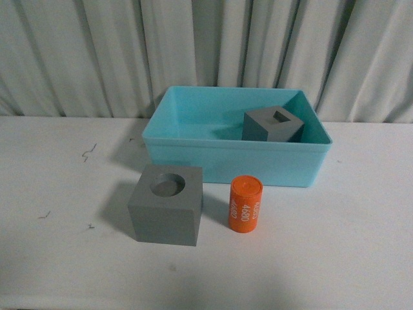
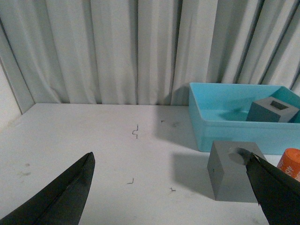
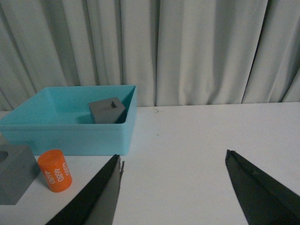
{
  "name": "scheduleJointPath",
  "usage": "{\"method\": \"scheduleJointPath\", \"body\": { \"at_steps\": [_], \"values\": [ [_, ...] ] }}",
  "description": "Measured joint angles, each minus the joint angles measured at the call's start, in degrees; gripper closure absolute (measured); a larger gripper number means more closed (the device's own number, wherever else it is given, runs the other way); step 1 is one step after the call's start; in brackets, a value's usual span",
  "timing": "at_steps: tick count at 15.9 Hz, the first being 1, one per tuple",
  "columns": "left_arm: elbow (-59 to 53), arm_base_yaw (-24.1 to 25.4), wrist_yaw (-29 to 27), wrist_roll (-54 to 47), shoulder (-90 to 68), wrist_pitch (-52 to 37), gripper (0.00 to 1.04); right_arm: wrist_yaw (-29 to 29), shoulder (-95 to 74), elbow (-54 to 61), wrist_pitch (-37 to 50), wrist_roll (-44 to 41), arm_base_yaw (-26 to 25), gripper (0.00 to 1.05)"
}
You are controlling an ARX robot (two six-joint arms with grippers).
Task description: Place gray and orange parts in blue box
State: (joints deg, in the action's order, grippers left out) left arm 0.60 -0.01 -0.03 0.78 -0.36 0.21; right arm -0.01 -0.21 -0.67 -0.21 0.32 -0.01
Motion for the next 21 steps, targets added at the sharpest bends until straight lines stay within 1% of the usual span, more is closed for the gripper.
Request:
{"method": "scheduleJointPath", "body": {
  "at_steps": [2, 3, 13, 14, 15, 16, 17, 18, 20, 21],
  "values": [
    [0.0, 0.0, 0.0, 0.0, 0.0, 0.0, 0.07, 0.0, 0.0, 0.0, 0.0, 0.0, 0.0, 0.16],
    [0.0, 0.0, 0.0, 0.0, 0.0, 0.0, 0.07, 0.0, 0.0, 0.0, 0.0, 0.0, 0.0, 0.06],
    [0.0, 0.0, 0.0, 0.0, 0.0, 0.0, 0.07, 0.0, 0.0, 0.0, 0.0, 0.0, 0.0, 0.06],
    [4.09, -2.38, -5.92, 4.44, -4.13, 11.56, 0.07, 0.0, 0.02, 0.0, -0.02, 0.0, -0.02, 0.06],
    [11.91, -6.03, -14.38, 13.35, -19.56, 22.6, 0.07, -0.07, 0.0, 0.0, 0.0, -0.02, 0.0, 0.06],
    [17.4, -5.18, -18.49, 21.57, -31.65, 23.34, 0.07, 0.13, 0.02, 0.0, 0.07, -0.04, 0.0, 0.06],
    [21.09, -3.67, -18.88, 26.88, -40.06, 19.04, 0.07, -0.15, 0.0, 0.0, 0.0, -0.02, -0.07, 0.06],
    [25.29, -3.26, -17.92, 28.5, -48.87, 13.31, 0.07, 0.02, 0.0, 0.0, -0.02, -0.02, 0.02, 0.06],
    [30.4, -4.09, -15.43, 27.36, -61.31, 6.84, 0.07, -0.02, 0.02, 0.0, 0.02, -0.02, 0.0, 0.06],
    [32.06, -4.7, -14.88, 26.03, -65.68, 5.22, 0.07, 0.0, 0.0, -0.02, 0.0, -0.02, 0.0, 0.06]
  ]
}}
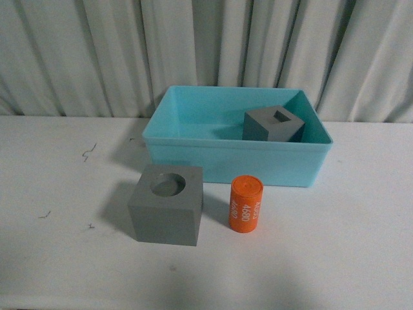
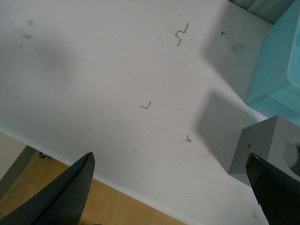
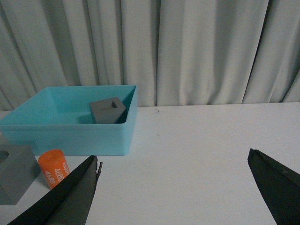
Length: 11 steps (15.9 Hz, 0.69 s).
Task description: Place gray and orange parts in blue box
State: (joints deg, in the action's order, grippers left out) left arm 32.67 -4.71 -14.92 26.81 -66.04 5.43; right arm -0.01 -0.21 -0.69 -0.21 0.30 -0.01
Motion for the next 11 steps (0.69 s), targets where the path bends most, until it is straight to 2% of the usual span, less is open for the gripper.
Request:
{"method": "scheduleJointPath", "body": {
  "at_steps": [8, 11],
  "values": [
    [7.91, -7.67, 3.04, -4.5, -19.47, -11.61, 0.07, 0.0, 0.0, 0.02, 0.02, 0.02, 0.0, 0.06],
    [9.42, -9.84, 6.47, -8.11, -24.26, -17.81, 0.07, 0.0, 0.0, 0.02, 0.02, 0.0, 0.0, 0.06]
  ]
}}
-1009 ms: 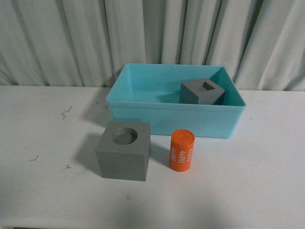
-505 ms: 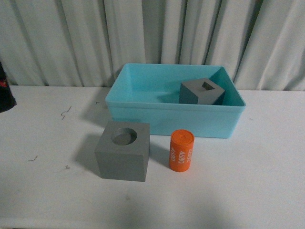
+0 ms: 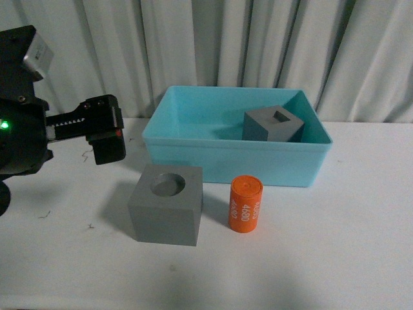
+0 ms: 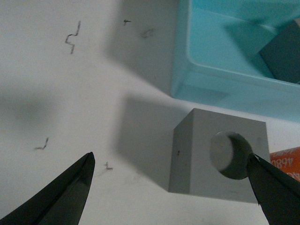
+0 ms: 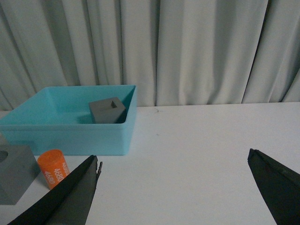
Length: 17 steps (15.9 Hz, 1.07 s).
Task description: Place gray and orange parts in blue box
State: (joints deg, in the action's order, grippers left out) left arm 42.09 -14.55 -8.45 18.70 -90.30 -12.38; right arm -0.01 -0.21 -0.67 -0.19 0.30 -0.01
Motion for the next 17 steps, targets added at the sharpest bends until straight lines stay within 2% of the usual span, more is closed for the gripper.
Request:
{"method": "scheduleJointPath", "body": {
  "at_steps": [2, 8, 17],
  "values": [
    [1.55, -0.59, 1.9, -3.74, -3.45, -3.5, 0.07, 0.0, 0.0, 0.0, 0.0, 0.02, 0.0, 0.06],
    [6.91, -1.01, 5.55, -11.43, -14.49, -5.53, 0.07, 0.0, 0.0, 0.0, 0.0, 0.02, 0.0, 0.06],
    [10.43, -1.66, 7.69, -14.25, -20.55, -5.66, 0.07, 0.0, 0.0, 0.0, 0.0, 0.02, 0.0, 0.06]
  ]
}}
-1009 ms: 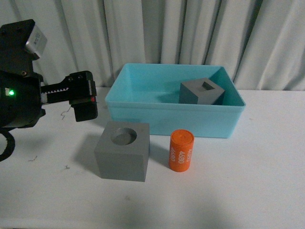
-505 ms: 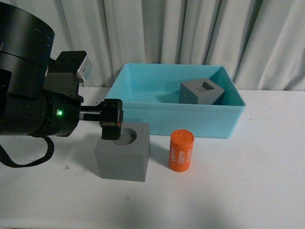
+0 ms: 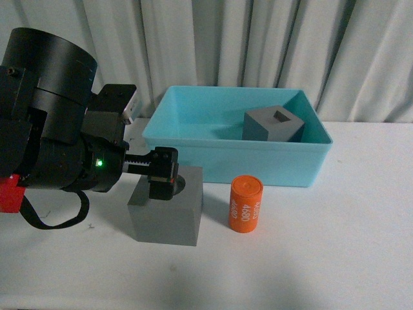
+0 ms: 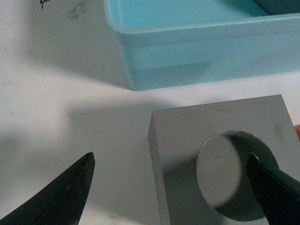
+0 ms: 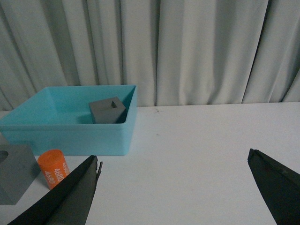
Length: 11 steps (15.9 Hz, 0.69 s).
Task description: Place gray and orange parts in blue box
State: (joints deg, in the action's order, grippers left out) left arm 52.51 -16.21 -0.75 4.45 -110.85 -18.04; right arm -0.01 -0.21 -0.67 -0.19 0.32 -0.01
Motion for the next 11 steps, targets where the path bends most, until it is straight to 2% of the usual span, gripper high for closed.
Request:
{"method": "scheduleJointPath", "body": {
  "at_steps": [11],
  "values": [
    [0.96, -1.22, 0.59, -0.48, -2.58, 0.22, 0.07, 0.0, 0.0, 0.0, 0.0, 0.0, 0.0, 0.06]
  ]
}}
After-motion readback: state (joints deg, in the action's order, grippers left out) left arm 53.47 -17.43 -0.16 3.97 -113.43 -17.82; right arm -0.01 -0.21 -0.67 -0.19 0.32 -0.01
